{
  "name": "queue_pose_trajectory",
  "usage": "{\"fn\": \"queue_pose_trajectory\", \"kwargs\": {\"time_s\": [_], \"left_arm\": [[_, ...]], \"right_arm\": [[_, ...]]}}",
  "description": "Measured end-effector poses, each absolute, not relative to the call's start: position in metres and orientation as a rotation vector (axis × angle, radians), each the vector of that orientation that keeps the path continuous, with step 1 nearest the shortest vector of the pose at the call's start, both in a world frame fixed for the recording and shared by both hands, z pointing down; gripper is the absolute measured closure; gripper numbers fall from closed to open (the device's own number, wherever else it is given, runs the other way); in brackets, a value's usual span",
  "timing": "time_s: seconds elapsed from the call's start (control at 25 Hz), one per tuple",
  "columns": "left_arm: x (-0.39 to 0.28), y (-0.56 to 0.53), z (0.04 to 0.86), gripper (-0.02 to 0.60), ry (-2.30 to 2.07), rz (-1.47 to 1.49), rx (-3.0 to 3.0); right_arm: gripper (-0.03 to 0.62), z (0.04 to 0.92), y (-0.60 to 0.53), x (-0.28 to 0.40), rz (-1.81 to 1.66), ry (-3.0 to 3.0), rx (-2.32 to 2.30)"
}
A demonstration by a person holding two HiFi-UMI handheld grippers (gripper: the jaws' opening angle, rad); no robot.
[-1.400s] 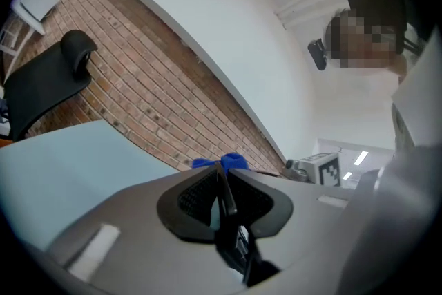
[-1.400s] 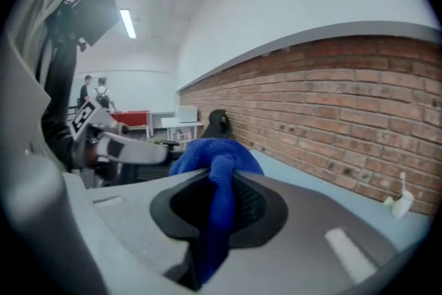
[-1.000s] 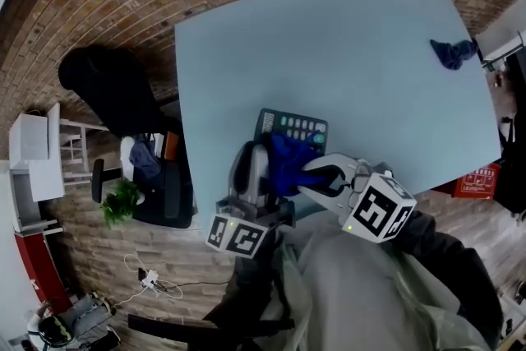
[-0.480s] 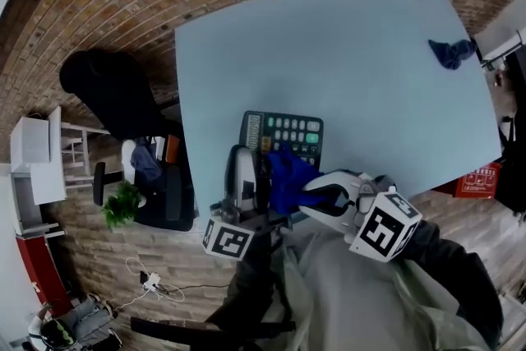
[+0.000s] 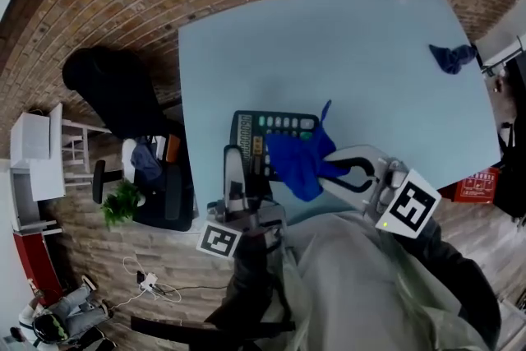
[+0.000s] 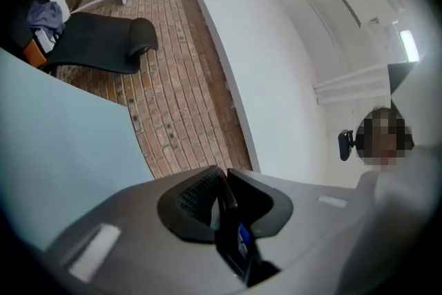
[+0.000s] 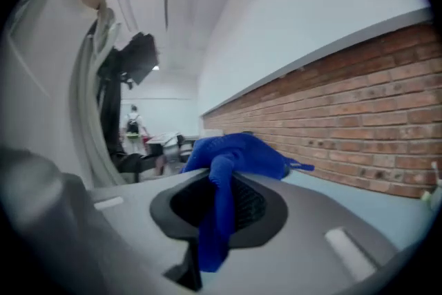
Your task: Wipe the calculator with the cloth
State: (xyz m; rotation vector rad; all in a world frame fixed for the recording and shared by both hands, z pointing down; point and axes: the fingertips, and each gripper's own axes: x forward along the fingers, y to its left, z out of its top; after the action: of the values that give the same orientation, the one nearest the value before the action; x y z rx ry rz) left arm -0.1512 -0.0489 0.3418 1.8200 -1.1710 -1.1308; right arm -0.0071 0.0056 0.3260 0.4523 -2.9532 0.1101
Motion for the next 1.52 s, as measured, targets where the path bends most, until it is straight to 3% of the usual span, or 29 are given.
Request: {"fn": "queue_pose_trajectory", "kwargs": {"time_s": [0.16,0.32,0.4,0.68,0.8,0.92,1.24,1.52], "left_arm": [[-0.151,-0.047,0.338,0.528,-1.128,-1.159,1.83],[-0.147,-0.043,0.332,0.528,-1.063,-1.187,1.857],[-0.144,-0.042,0.33,0.528,-1.038,-1.199,1.855],[-0.149,-0.042,0.33,0.528,-1.075,-1.149,1.914],[-0.145,-0.037,0.326,0.528,-1.042,-1.098,2.021],[-0.134,-0.032,0.325,0.528,-1.0,-1.025,2.13],[-0.073,-0.027,0.321,0.528,-0.803,-0.864,2.275],[-0.109,-0.032,0.323,0.534,-0.903,-1.022,2.142]], "right_arm": [[0.536,0.342,0.054,-0.024,-0.015,-2.854,0.164],[0.536,0.317,-0.009,0.017,0.219,-2.948,0.589],[0.536,0.305,-0.042,0.036,0.159,-2.985,0.757],[0.536,0.33,0.026,-0.005,0.249,-2.954,0.331],[0.536,0.322,0.0,0.017,0.366,-2.969,0.515],[0.536,0.307,-0.051,0.049,0.242,-2.993,0.689],[0.536,0.304,-0.069,0.008,0.366,-3.032,0.349],[0.536,0.327,-0.044,0.015,0.582,-2.974,0.12]]}}
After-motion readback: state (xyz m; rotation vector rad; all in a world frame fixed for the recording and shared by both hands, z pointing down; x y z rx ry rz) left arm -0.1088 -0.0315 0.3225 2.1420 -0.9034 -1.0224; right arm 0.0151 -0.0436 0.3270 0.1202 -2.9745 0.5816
